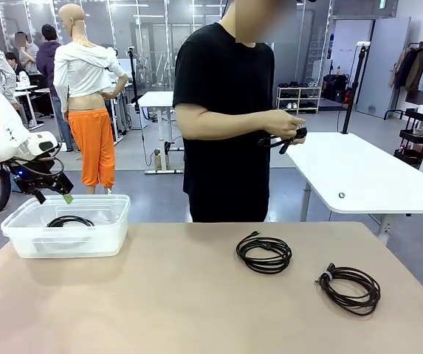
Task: Organize and store the cables.
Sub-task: Place the Power Cable into the Organizing box.
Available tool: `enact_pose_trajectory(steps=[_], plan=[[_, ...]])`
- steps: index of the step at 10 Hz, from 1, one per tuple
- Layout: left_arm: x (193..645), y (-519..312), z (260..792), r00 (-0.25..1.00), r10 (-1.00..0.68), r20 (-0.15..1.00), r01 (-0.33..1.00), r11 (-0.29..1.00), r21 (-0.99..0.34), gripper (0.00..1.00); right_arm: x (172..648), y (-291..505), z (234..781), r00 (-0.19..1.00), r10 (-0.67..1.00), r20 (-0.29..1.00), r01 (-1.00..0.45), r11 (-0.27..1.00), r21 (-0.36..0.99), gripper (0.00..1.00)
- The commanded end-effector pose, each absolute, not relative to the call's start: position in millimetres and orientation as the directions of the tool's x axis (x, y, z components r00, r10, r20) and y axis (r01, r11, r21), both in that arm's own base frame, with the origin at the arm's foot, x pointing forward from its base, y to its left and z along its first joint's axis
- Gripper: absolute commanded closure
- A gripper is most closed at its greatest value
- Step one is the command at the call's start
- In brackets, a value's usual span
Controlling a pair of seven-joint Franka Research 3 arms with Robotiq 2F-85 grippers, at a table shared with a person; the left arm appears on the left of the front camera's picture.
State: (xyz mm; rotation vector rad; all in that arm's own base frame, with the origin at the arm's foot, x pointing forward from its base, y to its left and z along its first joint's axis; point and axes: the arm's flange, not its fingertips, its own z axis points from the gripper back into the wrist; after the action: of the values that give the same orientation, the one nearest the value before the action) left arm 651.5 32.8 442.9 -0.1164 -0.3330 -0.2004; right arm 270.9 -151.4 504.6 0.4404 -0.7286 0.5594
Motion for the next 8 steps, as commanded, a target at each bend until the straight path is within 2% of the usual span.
enact_pose_trajectory(steps=[1,5,7,8], plan=[[652,35,443,0.925,-0.177,0.336,0.215,0.974,-0.077,0.00,270,-153,506,0.602,0.330,0.727,-0.628,0.758,0.177,0.00],[651,33,443,0.926,-0.176,0.335,0.214,0.974,-0.080,0.02,270,-153,506,0.602,0.330,0.727,-0.628,0.758,0.177,0.00],[631,55,465,0.868,-0.269,0.417,0.345,0.931,-0.117,0.00,270,-153,506,0.602,0.330,0.727,-0.628,0.758,0.177,0.00],[609,72,477,0.803,-0.365,0.472,0.463,0.880,-0.107,0.00,270,-153,506,0.602,0.330,0.727,-0.628,0.758,0.177,0.00]])
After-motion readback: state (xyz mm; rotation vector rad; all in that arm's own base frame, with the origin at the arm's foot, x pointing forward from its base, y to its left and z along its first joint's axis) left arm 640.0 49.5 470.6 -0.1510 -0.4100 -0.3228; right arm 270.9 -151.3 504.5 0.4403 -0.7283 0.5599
